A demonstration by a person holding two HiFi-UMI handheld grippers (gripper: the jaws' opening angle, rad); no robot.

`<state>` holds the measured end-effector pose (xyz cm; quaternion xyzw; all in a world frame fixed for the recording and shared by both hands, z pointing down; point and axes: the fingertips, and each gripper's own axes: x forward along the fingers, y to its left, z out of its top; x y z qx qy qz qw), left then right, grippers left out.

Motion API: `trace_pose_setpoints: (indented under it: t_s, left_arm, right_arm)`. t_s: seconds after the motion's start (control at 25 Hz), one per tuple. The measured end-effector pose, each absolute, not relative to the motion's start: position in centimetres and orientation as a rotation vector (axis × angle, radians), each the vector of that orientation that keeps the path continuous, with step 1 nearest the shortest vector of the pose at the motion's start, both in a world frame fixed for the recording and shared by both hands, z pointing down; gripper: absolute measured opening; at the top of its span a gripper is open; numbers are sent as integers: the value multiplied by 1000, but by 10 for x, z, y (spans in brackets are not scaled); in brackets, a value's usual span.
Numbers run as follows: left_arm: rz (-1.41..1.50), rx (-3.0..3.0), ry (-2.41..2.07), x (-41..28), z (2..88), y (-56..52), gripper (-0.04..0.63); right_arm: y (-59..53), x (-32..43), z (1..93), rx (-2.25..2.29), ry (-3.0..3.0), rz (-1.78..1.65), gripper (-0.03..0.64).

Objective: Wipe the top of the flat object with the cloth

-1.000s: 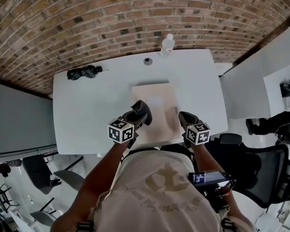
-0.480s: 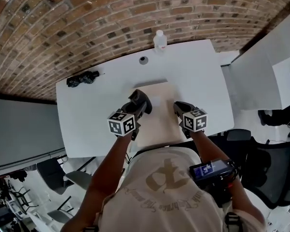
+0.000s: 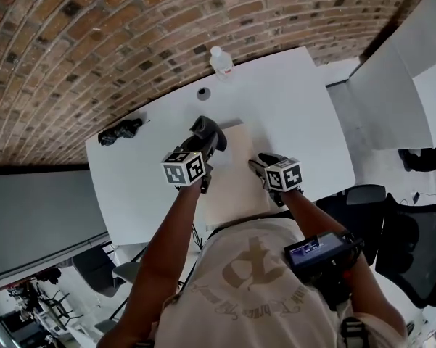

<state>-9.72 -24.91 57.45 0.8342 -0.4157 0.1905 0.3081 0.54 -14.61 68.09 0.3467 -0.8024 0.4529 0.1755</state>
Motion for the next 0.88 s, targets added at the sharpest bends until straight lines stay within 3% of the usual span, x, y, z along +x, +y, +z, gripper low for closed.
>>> trace_pose_setpoints:
  t_s: [0.88]
  left_arm:
    - [735, 2130, -933, -12, 653, -339, 100]
  right_arm:
    - [-146, -1, 685, 852, -2314, 1369, 183]
